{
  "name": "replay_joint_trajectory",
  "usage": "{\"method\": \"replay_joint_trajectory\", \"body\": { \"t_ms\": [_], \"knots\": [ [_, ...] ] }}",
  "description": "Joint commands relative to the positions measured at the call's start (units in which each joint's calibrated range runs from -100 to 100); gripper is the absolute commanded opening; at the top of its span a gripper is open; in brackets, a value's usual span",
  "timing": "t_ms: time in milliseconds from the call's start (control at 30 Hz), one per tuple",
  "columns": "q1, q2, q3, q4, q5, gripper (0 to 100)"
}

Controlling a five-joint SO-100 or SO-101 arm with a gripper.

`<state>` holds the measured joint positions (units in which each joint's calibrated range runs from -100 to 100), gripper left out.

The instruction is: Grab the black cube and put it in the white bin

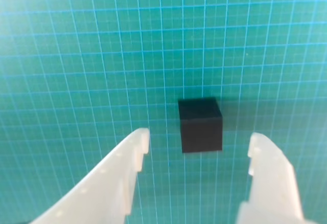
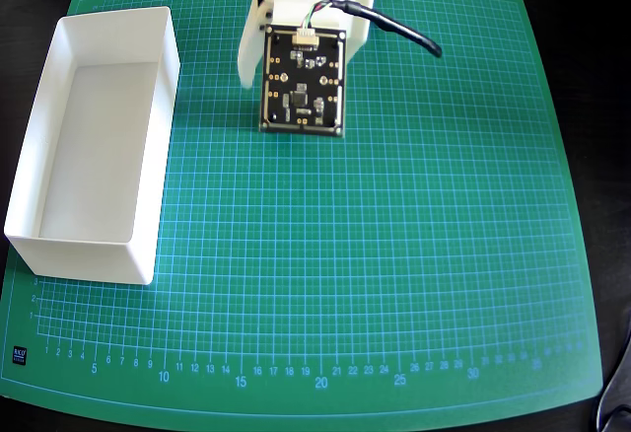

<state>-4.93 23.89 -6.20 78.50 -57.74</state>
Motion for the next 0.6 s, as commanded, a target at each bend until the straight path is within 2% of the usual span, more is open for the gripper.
{"method": "replay_joint_trajectory", "body": {
  "t_ms": [0, 567],
  "knots": [
    [-0.1, -0.3, -0.8, -2.1, -0.2, 25],
    [1.7, 2.4, -0.9, -1.6, -0.2, 24]
  ]
}}
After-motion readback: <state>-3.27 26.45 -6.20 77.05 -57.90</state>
